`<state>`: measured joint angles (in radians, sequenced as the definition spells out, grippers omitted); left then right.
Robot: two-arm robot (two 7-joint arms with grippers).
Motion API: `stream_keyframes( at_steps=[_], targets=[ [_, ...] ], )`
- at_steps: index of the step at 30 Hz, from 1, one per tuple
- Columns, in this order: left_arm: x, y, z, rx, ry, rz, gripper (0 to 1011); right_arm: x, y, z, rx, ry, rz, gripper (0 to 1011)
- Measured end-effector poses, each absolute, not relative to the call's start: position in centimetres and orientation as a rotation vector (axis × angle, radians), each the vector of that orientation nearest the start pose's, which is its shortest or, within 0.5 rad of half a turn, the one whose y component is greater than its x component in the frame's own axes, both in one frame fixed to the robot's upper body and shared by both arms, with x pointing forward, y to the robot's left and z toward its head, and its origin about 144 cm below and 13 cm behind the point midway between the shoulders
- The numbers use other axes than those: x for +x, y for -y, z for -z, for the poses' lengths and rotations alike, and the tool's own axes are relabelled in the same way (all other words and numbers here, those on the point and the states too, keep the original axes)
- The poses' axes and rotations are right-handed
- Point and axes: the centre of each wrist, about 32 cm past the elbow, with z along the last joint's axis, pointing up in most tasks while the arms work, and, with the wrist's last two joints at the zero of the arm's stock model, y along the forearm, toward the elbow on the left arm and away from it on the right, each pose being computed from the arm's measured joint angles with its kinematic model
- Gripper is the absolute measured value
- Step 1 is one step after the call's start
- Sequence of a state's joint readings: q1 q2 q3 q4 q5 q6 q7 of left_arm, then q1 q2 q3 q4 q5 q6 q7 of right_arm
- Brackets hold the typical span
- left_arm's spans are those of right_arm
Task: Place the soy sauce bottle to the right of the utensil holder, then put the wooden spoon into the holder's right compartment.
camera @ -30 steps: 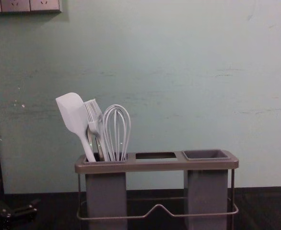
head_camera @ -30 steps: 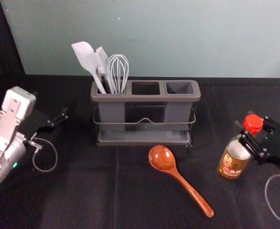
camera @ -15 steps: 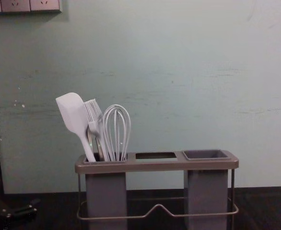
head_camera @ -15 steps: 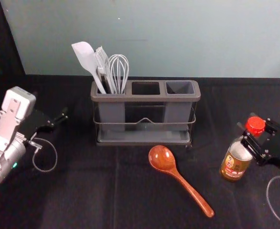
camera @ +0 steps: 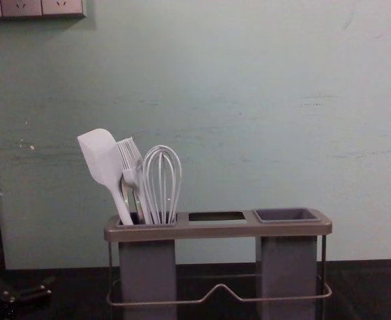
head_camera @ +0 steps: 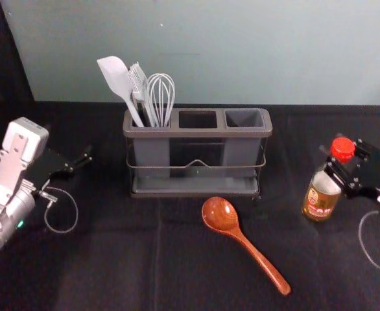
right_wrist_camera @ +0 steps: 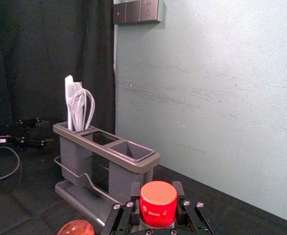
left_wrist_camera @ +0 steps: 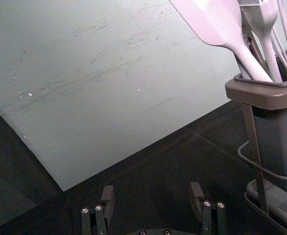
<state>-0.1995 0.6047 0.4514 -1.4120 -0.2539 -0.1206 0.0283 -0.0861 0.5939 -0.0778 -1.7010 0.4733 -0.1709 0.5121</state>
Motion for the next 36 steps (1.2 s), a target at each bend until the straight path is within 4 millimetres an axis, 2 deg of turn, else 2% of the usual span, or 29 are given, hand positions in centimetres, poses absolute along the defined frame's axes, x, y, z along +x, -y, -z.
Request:
stream_keyframes(
  at_steps=[7,14,36],
  targets=[
    [48.9,-31.0,-114.0,0.304,0.285,-1.248,1005,46.3,35.2,-118.5,-0.014,0.192,0.896,390],
    [48.9,-31.0,-114.0,0.304,0.285,-1.248,1005,48.2,34.7,-118.3,-0.007,0.191,0.887,390],
    [48.9,-31.0,-114.0,0.304,0.285,-1.248,1005,51.1,31.5,-116.7,-0.001,0.203,0.932,390]
  ],
)
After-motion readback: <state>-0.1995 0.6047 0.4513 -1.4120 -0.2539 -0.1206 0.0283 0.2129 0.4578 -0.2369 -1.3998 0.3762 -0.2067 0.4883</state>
